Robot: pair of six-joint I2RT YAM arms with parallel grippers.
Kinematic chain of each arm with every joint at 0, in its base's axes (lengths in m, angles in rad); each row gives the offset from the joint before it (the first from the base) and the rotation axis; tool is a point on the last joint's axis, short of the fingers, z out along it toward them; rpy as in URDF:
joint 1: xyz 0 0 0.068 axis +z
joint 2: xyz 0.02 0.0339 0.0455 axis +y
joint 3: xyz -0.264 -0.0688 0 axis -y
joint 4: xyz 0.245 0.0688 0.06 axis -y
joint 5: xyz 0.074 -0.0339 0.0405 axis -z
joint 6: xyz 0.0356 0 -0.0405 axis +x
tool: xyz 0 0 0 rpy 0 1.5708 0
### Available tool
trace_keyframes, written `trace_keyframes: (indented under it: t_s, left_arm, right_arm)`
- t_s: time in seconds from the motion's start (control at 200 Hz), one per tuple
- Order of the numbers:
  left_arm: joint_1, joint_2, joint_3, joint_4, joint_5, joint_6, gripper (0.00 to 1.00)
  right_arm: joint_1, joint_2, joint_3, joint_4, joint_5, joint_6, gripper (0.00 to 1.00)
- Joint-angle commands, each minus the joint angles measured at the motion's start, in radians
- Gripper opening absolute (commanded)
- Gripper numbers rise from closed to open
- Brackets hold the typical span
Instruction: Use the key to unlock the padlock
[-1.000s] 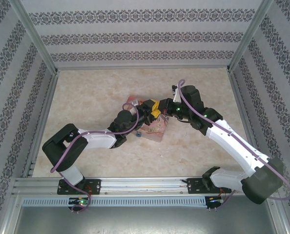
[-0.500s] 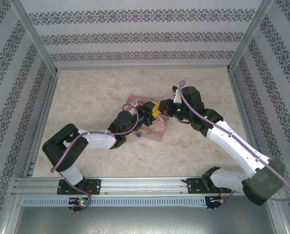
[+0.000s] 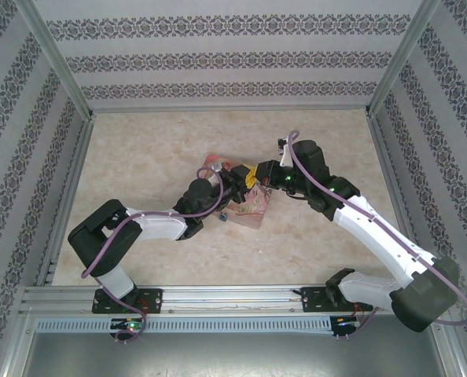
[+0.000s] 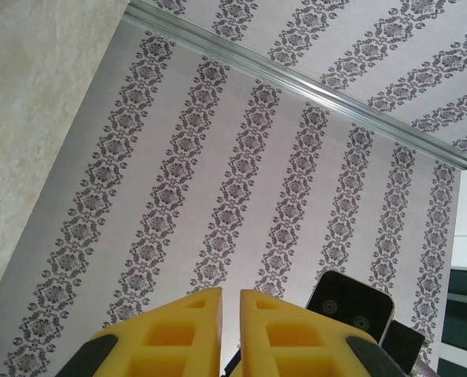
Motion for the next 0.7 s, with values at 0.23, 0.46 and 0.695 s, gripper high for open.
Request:
trace_keyframes:
  t_s: [0.23, 0.46, 0.695]
  left_arm:
    - [-0.017, -0.032, -0.007, 0.009, 0.006, 0.047, 0.02]
    - [0.013, -0.134, -0.003, -0.152, 0.064, 0.229, 0.00]
    - [0.047, -0.377, 0.150, -0.760, 0.110, 0.704, 0.00]
  right_arm:
    - [-0.001, -0.066, -0.033, 0.027, -0.010, -0.008, 0.02]
    - [-0.053, -0.132, -0.067, 0.030, -0.071, -0.027, 0.21]
    - [-0.139, -0.194, -0.109, 0.094, -0.247, -0.046, 0.45]
